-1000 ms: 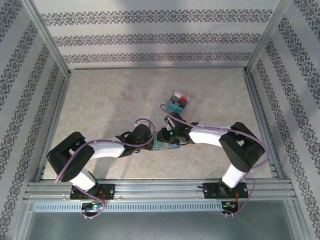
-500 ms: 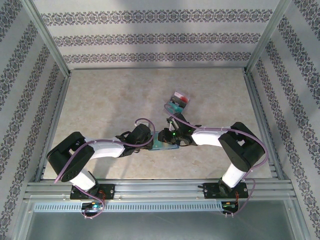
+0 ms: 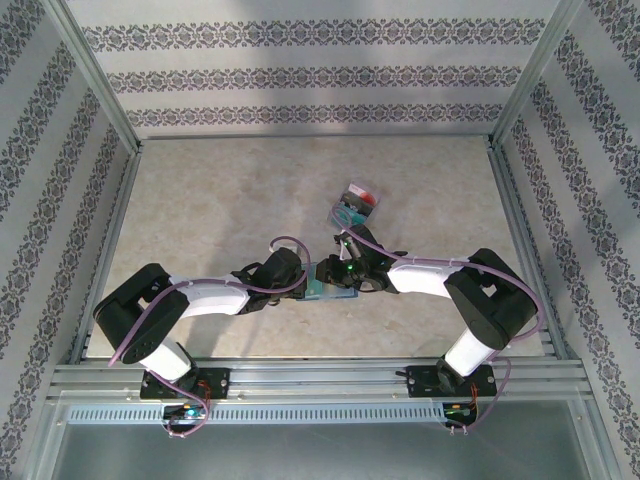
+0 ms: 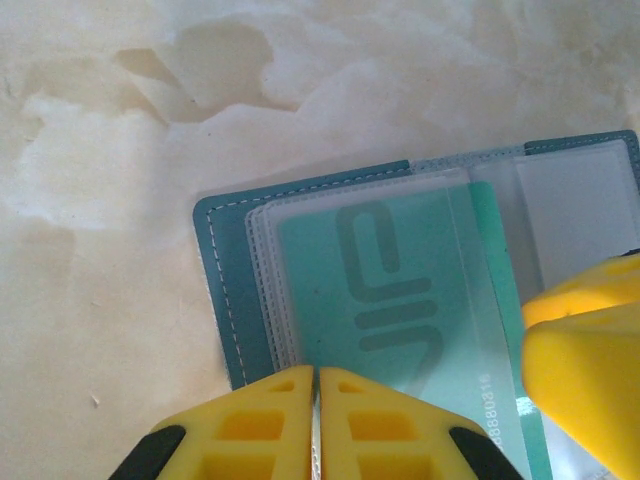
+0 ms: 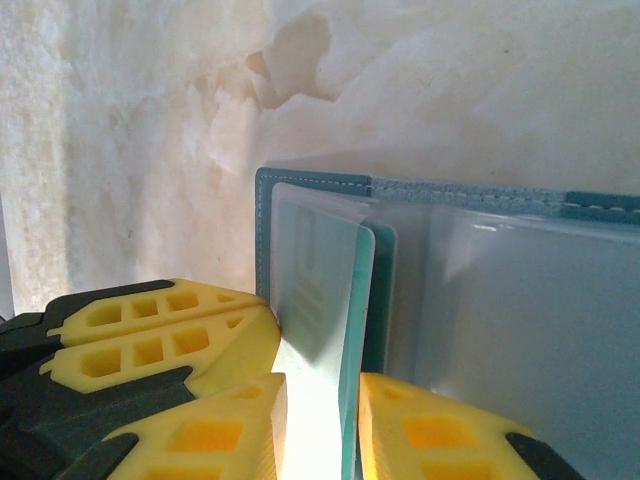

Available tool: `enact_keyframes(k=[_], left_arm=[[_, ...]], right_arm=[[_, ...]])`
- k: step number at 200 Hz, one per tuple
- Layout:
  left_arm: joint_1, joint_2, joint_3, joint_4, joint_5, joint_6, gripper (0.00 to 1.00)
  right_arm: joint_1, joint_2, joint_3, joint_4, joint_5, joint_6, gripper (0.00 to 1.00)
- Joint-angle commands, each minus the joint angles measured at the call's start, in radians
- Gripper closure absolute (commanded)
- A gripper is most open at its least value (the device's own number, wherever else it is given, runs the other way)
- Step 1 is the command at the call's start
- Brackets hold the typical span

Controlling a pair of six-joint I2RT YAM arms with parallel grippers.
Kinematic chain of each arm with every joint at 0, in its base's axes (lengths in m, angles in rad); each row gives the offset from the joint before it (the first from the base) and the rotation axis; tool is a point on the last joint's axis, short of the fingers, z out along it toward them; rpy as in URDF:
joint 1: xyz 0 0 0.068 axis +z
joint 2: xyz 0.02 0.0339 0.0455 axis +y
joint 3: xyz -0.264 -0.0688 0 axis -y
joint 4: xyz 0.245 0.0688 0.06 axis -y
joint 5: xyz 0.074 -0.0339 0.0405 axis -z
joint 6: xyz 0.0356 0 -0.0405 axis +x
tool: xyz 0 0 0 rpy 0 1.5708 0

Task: Take the credit cards out of the card holder

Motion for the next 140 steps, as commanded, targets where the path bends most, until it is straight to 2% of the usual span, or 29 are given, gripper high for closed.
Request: enact_keyframes(k=[1,109,140], left_arm=[[0.007,0.019,-0.002,-0.002,0.009,-0.007,0.91],[0.007,0.025,0.001,0.004,0.017,-0.009,0.91],[0.007,0.021,0.002,-0.007,0.009,-0.012,0.88]], right_arm=[[-0.002,-0.012,-0.003,0.034,-0.029,-0.005,0.74],[-0.002,0.047,-0.024,0.160,-0.095,0.036,0.74],[-0.005,0.045,-0.037,0.198,-0.118,0.054,0.76]])
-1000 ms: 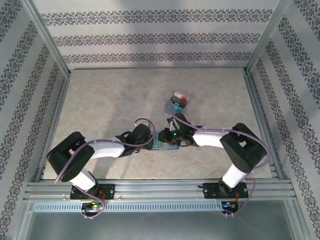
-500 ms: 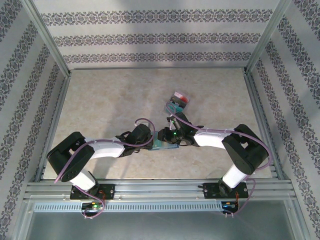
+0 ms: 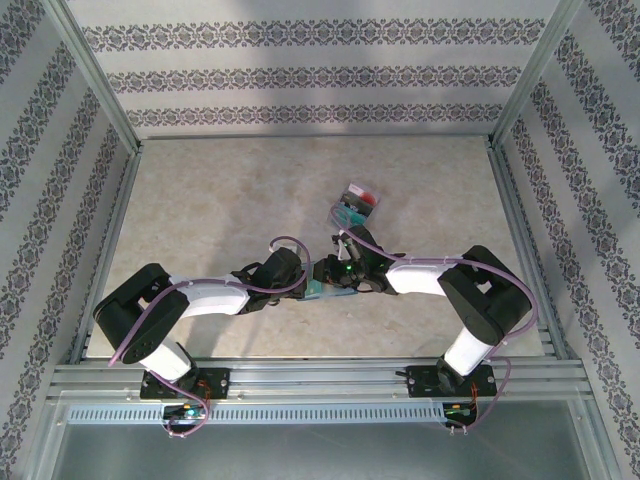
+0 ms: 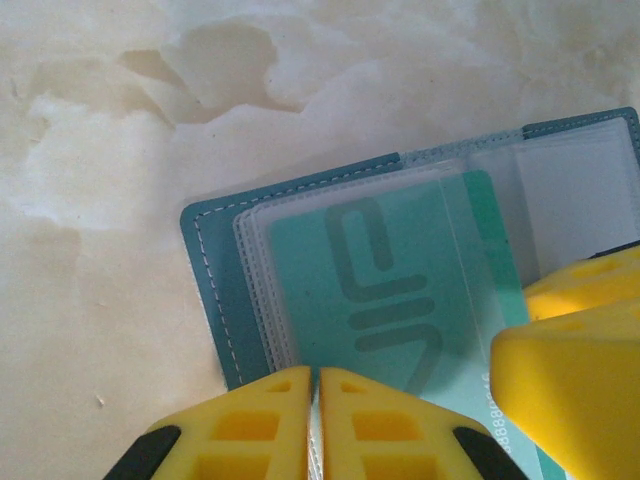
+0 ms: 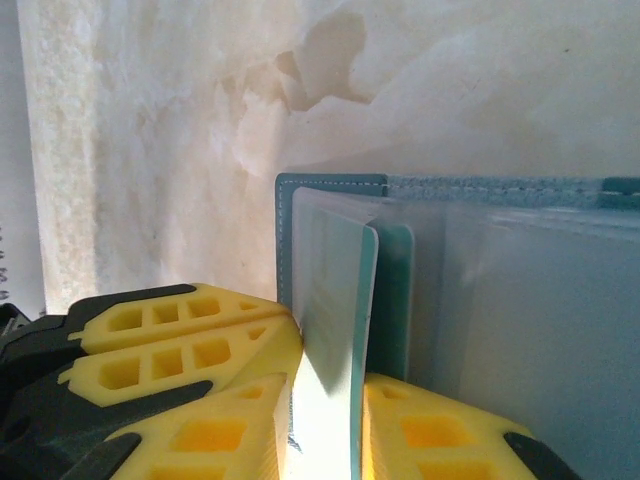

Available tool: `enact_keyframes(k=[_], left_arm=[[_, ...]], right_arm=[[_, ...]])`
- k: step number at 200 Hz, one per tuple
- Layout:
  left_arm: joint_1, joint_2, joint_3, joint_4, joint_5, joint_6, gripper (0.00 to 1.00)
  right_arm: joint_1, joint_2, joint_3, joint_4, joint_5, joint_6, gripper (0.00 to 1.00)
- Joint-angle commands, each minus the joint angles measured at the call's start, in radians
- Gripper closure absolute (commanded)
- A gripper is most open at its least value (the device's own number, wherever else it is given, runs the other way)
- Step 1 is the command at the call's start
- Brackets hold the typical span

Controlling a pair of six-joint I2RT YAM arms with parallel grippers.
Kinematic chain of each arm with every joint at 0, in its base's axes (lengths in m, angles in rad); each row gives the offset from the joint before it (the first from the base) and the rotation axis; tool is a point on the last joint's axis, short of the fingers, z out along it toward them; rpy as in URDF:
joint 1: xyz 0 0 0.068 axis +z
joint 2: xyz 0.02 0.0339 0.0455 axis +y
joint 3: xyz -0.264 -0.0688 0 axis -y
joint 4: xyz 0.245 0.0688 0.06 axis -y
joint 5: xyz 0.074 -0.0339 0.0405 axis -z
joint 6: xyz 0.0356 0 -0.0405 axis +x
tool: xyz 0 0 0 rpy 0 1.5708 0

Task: Take the credit cards out of the card holder

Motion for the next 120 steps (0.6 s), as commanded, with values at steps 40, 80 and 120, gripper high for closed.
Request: enact_keyframes(k=[40,80,120], left_arm=[[0.007,0.013,0.004,-0.031,-0.006,-0.012,0.85],[0.007,0.012,0.007,-0.040,-0.014,-0.016,0.84],[0.007,0.017,0.012,-0.046,-0.012,-0.012,0.85]], right_arm=[[-0.023,-0.017,-0.042,0.104,-0.088,0.033,0.78],[-0.050,-0.051,-0.073,0.133,-0.105,0.049,0.78],[-0.057,-0.061,-0.091,0.178,-0.123,0.072,0.78]])
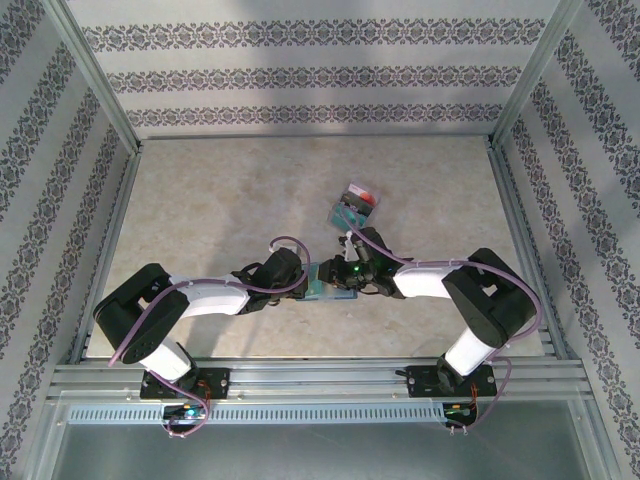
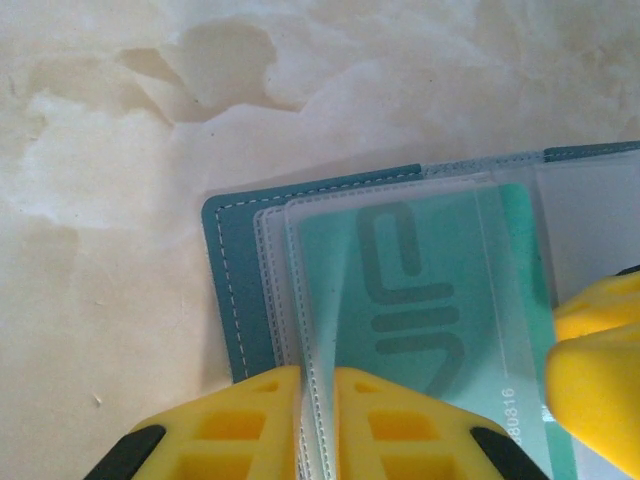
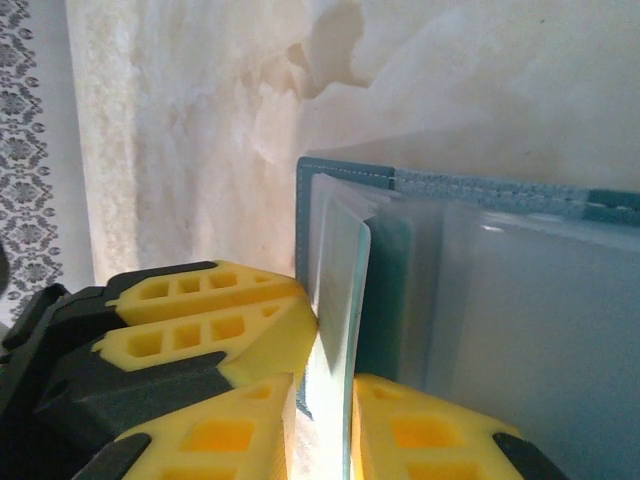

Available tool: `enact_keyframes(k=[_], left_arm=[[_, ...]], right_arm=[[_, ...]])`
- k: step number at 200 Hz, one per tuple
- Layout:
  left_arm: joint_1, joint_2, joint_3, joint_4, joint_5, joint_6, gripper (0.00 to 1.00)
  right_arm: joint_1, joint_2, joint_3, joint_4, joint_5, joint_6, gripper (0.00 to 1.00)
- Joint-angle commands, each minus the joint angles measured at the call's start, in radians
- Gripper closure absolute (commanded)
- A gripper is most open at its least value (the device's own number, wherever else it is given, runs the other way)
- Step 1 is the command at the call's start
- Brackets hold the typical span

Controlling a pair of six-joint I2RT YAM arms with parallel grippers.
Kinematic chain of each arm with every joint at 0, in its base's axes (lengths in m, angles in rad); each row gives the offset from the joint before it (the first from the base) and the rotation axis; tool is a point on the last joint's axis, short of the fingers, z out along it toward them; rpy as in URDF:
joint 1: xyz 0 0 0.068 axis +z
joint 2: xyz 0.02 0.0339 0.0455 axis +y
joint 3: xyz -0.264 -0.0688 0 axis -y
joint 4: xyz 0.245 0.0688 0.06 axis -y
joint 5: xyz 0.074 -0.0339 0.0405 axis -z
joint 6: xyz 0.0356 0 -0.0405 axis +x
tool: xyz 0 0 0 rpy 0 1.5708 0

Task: Take the credit cards out of the card holder

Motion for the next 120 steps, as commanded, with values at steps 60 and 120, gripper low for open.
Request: enact_keyframes(k=[60,120], left_arm=[[0.007,0.032,0.023,-0.034,0.012,-0.004,0.88],[0.007,0.031,0.021,-0.036,0.009,-0.006,0.88]], right_arm=[[0.002,0.047,-0.023,0.194,-0.066,0.071,0.79],[0.009,0.076,-0.018,0.223,-0.071,0.078,0.80]])
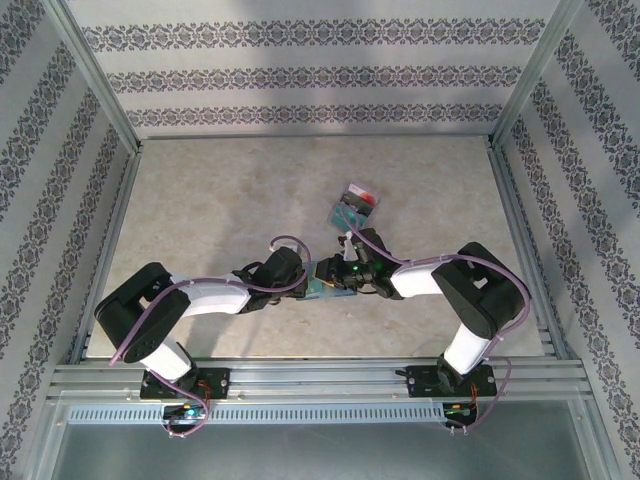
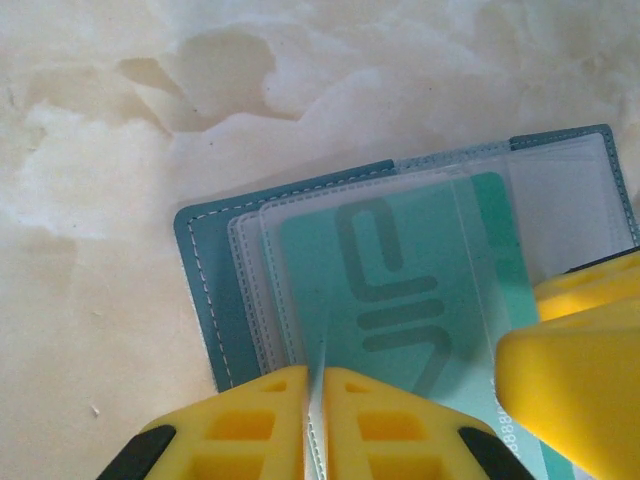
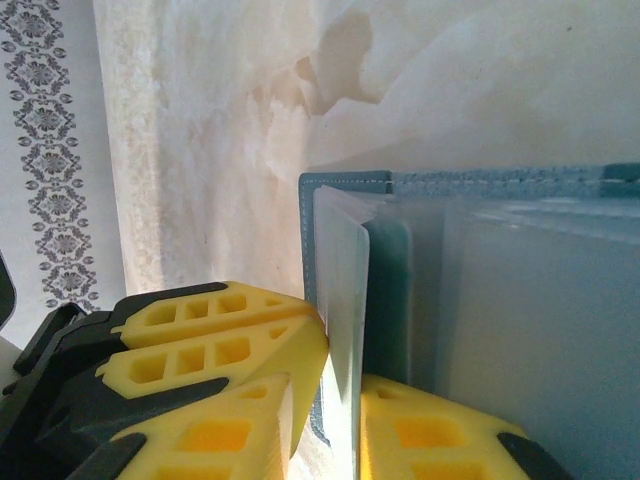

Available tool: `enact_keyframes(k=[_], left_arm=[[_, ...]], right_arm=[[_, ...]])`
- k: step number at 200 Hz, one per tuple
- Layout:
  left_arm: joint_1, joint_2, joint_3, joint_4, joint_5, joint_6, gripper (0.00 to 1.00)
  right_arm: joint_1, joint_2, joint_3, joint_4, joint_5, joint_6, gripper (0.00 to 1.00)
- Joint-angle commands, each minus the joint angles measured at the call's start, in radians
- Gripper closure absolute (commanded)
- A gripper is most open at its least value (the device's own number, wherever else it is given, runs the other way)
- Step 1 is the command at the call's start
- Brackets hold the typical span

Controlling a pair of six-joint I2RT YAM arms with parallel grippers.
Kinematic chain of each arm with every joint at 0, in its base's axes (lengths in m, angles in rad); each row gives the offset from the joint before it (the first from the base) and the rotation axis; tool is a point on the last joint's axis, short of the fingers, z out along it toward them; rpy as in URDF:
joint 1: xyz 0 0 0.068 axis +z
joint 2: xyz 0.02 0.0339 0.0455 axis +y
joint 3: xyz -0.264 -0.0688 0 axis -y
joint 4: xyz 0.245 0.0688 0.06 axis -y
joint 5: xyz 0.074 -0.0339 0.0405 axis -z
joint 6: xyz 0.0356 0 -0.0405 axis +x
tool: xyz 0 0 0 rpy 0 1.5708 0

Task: Take the credit cards out of the card holder

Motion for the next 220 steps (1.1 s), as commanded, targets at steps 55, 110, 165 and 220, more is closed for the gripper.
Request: enact_keyframes(k=[55,110,165,220], left_arm=[[0.007,0.016,0.008,-0.054,-0.015,-0.017,0.82],[0.007,0.018,0.012,-0.059,-0.015,-0.018,0.83],[0.007,0.019,0.014,-0.062,-0.016,-0.018,0.85],[0.007,0.013,0.012,-0.073,-0.027,-0.020,0.87]], right_arm=[[-0.029,-0.036,-0.055,0.140,-0.070,0.032,0.82],[-0.047,-0.054,-0.079,0.170,-0.072,0.041,0.84],[-0.049,-0.054,-0.090,0.172,-0.067,0.034,0.92],[-0.078,-0.079,-0.115,0.146,-0.054,0.014,0.92]])
